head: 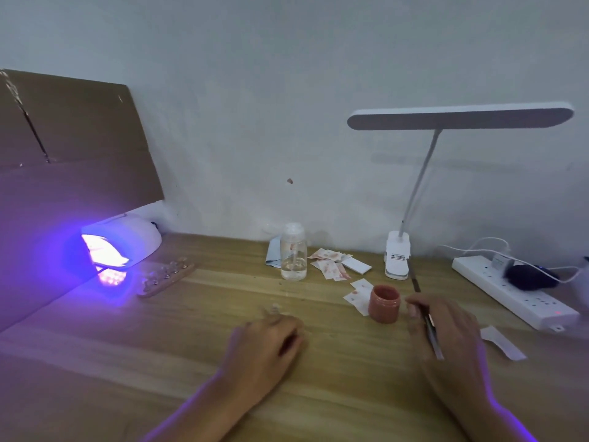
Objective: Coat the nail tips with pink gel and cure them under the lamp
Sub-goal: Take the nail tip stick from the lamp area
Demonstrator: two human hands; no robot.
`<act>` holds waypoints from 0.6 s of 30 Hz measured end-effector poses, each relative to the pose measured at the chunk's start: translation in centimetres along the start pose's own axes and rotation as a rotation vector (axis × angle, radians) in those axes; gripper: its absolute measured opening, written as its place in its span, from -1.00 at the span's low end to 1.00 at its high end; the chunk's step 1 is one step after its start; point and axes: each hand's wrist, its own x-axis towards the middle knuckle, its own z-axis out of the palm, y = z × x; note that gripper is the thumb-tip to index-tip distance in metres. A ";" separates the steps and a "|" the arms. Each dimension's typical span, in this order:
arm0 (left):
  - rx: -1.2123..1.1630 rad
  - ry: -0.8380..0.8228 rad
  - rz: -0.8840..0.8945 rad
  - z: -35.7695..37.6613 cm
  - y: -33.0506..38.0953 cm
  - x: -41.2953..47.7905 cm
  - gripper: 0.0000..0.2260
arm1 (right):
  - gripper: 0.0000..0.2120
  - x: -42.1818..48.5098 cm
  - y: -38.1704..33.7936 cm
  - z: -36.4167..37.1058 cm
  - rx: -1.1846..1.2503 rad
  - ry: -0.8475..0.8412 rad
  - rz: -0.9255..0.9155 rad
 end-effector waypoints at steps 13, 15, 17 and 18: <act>-0.597 -0.242 0.065 2.0 3.5 1.0 -0.84 | -0.56 0.0 0.6 0.8 0.003 -0.092 0.068; -0.595 -0.229 0.064 2.0 3.6 0.9 -0.85 | -0.55 -0.1 0.8 0.9 -0.004 -0.084 0.058; -0.557 -0.209 0.089 2.0 4.0 0.7 -0.86 | -0.53 0.0 0.9 0.9 -0.009 -0.083 0.049; -0.520 -0.194 0.103 2.1 4.3 0.6 -0.87 | -0.52 -0.1 0.9 0.9 -0.012 -0.088 0.048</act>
